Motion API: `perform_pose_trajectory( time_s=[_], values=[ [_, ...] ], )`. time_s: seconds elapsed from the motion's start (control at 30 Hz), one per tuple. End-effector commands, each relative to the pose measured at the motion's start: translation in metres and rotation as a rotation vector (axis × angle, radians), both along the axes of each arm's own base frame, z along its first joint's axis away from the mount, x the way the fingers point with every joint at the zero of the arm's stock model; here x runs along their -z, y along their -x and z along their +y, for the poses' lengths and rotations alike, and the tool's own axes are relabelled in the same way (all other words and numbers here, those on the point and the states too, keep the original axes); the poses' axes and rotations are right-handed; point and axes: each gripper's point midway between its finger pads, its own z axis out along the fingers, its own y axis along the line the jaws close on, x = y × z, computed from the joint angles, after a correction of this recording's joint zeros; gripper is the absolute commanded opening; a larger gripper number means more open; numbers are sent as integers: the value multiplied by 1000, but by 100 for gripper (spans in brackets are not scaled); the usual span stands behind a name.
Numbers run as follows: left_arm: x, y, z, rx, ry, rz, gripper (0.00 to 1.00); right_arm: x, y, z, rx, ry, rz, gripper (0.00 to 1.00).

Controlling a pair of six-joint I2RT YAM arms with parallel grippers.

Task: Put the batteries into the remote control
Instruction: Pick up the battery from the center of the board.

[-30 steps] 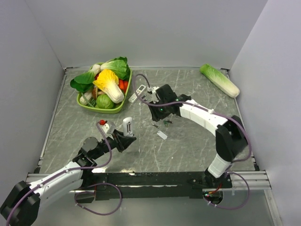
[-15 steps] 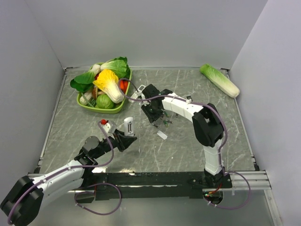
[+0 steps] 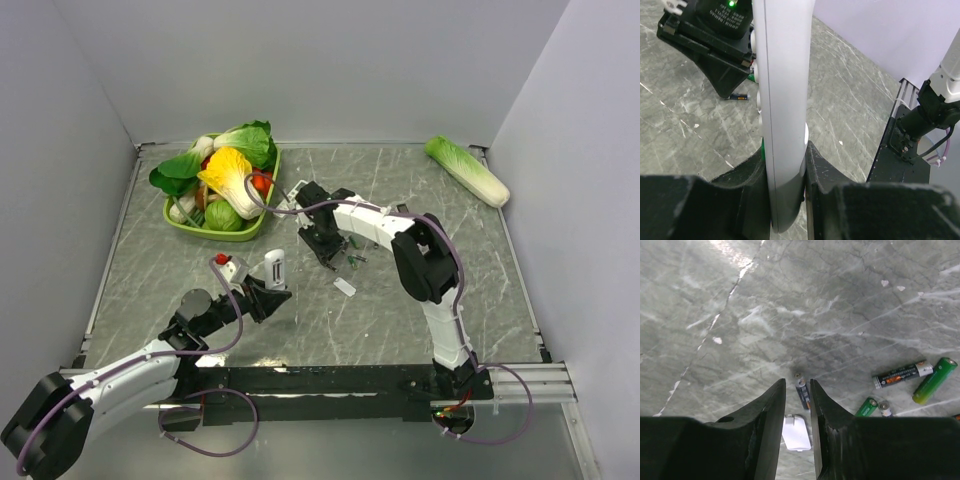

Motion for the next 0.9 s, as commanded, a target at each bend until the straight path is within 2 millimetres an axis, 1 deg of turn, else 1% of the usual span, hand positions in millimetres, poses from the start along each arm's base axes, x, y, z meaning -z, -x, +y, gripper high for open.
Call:
perform_pose_trajectory(
  time_s=[0.0,0.2,0.3,0.33,0.43,0.53,0.63,0.67,0.73,0.77,0.8,0.83,0.87],
  values=[
    [-10,3,-1,23,24,-63,1,1,0,-2,-23,49,-2,34],
    [-10,4,-1,24,22,-62,1,11,2,-3,-30,88,7,33],
    [-10,3,-1,21,23,-63,1,16,6,-2,-39,99,15,31],
    [-9,3,-1,21,21,-61,1,16,4,-5,-36,122,-5,31],
    [-8,3,-1,23,19,-58,1,19,6,-6,-38,132,-4,30],
    [-7,3,-2,24,16,-55,1,19,6,-6,-38,133,-11,25],
    [-7,3,-2,27,15,-51,1,17,6,-6,-37,132,-24,15],
    [-7,2,-2,24,15,-51,1,10,5,-4,-36,117,-40,10],
    [-7,2,-2,21,13,-48,1,7,9,-5,-28,99,-44,8],
    [-8,2,-2,20,16,-47,1,-6,6,1,-24,47,-78,5],
    [-8,2,-2,20,18,-47,1,-7,12,-1,-16,38,-77,4],
    [-9,2,-1,17,22,-45,1,-12,13,-1,-11,18,-89,2],
    [-9,2,-1,16,25,-41,1,-30,10,4,-5,-29,-133,0]
  ],
)
